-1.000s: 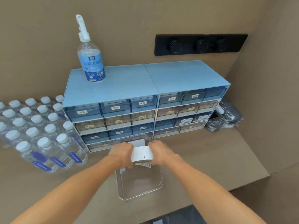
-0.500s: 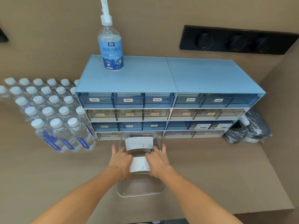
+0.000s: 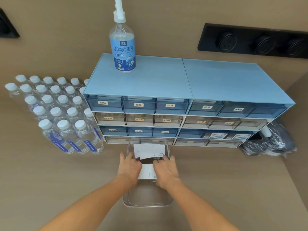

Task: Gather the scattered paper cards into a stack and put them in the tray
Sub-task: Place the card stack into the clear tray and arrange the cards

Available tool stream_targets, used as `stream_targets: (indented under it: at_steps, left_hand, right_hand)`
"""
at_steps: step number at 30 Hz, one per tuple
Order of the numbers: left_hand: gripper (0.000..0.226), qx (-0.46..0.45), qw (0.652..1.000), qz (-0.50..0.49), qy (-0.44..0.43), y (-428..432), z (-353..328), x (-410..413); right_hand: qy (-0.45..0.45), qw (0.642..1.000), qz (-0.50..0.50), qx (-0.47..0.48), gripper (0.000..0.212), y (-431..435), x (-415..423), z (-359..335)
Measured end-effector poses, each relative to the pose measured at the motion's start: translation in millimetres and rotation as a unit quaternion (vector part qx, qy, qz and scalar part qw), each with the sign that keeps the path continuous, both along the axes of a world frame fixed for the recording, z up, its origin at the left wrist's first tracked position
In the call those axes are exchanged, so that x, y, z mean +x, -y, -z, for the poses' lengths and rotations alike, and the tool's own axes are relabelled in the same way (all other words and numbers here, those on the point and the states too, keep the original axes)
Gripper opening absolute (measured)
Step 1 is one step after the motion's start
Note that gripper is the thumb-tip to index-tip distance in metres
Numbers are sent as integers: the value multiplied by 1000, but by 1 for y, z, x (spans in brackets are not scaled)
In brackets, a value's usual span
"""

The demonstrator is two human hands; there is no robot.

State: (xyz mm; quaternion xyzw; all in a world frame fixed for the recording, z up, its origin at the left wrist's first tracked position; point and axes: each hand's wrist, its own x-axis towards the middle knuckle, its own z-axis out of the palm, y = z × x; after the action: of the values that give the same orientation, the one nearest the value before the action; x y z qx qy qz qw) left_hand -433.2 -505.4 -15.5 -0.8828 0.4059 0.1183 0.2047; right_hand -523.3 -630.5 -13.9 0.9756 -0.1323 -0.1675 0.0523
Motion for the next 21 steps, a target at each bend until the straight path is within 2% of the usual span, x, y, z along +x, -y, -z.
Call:
stream_targets:
  at_steps: [8,16,21]
  left_hand:
    - [47,-18,999,28,0,-5,4,2]
    - [59,-17,999,27,-12,-5,0,1]
    - [60,-1,999,31,-15,-2,-4,1]
  right_hand:
    - [30,999,0,9,53,-1,-3,1]
    - [44,998,-13,33,52,-1,-5,-4]
    - [38,998,-28,48,62,-1,-6,-7]
